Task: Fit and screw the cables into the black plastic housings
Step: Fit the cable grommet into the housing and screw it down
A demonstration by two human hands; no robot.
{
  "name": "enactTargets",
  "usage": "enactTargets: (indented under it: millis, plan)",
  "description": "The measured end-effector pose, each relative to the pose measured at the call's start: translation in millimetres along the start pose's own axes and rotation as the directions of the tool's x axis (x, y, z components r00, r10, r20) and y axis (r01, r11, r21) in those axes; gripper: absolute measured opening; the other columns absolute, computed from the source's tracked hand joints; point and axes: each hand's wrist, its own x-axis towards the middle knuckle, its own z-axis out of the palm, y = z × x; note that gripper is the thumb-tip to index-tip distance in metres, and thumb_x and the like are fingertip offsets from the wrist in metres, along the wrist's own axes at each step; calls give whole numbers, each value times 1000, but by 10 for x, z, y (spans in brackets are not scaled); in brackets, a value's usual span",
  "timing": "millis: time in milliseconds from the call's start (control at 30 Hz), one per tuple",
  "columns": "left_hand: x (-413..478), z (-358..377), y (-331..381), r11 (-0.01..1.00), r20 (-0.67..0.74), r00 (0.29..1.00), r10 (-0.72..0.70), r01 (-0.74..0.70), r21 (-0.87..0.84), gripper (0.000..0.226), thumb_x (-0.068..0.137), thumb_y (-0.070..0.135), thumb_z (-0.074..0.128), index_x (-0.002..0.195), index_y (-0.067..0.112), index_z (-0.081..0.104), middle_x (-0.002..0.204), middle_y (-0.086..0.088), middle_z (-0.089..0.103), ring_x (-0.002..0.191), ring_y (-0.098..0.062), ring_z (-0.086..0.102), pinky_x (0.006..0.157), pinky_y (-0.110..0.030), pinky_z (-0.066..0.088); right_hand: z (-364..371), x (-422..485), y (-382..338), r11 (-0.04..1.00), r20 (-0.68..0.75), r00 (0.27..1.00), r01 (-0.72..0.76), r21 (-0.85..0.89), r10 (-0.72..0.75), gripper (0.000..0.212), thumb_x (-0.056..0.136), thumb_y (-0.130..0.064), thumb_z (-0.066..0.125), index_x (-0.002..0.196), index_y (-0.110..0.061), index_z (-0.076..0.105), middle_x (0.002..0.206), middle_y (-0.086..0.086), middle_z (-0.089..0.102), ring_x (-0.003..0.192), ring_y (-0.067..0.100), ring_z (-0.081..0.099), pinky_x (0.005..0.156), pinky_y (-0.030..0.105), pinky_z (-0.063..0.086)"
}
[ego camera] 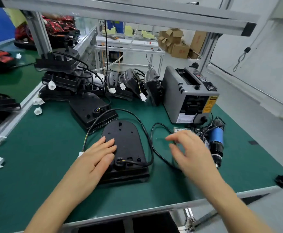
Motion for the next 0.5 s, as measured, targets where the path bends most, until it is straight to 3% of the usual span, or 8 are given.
enactTargets:
  millis: [67,133,200,300,500]
  plan:
    - [-1,1,14,1000,-5,1000,-8,8,-13,37,82,54,36,117,50,49,134,37,40,132,19,19,116,-27,18,-248,248,383,961,-14,980,-196,-195,197,19,89,-13,57,99,-21,71,102,-4,66,98,17,56,84,32,45]
    - [-3,1,12,1000,-12,1000,-10,10,-18,37,82,52,38,117,50,50,133,37,41,132,20,19,116,-29,18,-421,423,724,848,4,951,-275,-452,310,23,91,-16,52,100,-25,71,106,-2,67,101,22,52,82,34,43]
    - [-6,7,-3,1000,-20,1000,-16,16,-20,38,83,51,39,119,49,51,133,38,42,132,19,19,118,-38,18,-473,532,922,771,60,936,-247,-587,346,24,91,-19,51,101,-28,70,105,-2,67,102,25,49,81,36,45]
    - [-7,16,-6,999,-28,999,-39,38,-28,38,83,50,40,119,49,53,132,38,43,133,18,20,117,-52,15,-378,623,1018,744,139,949,-125,-656,282,19,90,-26,53,98,-30,71,100,-5,67,99,23,47,79,34,45]
    - [-8,10,10,999,-24,999,-35,34,-29,38,83,49,41,119,48,53,133,38,43,133,18,20,117,-50,16,-126,733,1077,675,202,950,-14,-737,240,23,92,-35,51,103,-30,70,105,-6,65,104,22,47,83,34,40]
